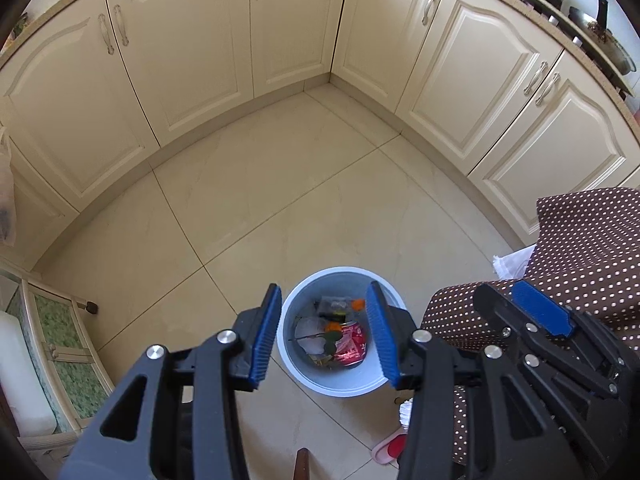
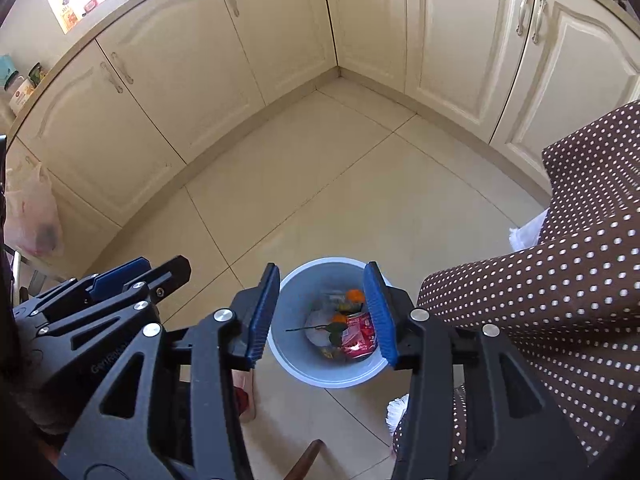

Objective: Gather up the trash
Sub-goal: 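Return both tools to the table toward the candy wrapper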

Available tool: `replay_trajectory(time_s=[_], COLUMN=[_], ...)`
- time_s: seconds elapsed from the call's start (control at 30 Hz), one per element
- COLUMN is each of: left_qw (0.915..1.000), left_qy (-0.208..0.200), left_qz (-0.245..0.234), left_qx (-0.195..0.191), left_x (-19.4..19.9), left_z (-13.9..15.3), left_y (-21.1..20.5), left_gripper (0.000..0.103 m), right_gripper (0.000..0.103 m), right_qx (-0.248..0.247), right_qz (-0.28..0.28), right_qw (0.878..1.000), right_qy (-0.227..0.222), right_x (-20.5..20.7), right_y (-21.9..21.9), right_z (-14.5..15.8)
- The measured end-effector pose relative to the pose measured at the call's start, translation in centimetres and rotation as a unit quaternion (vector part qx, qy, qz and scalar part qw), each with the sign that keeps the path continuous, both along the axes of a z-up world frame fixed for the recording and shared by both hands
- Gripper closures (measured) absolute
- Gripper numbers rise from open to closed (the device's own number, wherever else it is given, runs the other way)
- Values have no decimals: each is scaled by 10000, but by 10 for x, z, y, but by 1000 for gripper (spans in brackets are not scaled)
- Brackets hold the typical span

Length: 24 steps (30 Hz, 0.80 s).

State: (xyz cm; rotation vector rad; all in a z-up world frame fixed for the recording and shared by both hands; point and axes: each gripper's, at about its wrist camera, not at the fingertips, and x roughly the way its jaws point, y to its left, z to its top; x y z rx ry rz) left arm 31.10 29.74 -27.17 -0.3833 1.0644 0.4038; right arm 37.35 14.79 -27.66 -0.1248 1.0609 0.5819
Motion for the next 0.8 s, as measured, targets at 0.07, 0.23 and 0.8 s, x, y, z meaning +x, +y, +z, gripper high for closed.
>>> replay_trajectory(time_s=[0.07, 0.23, 0.8], left_qw=[10000, 9992, 9682], left_qy=[-76, -358, -1732], left_qz=[-11, -128, -1574], left_qx=[31, 159, 884], left_x=[-2, -8, -7], left_z=[10, 42, 197], left_y=[-3, -20, -225], left_gripper=[59, 60, 51], right_gripper=[59, 59, 56], right_qx=[31, 166, 607], right_qz=[-15, -124, -1361], right_qw=[10000, 9990, 9697], right_qy=[-76, -387, -1934], right_x=[-1, -11, -60], right_y=[-6, -25, -217], right_z=[8, 43, 195])
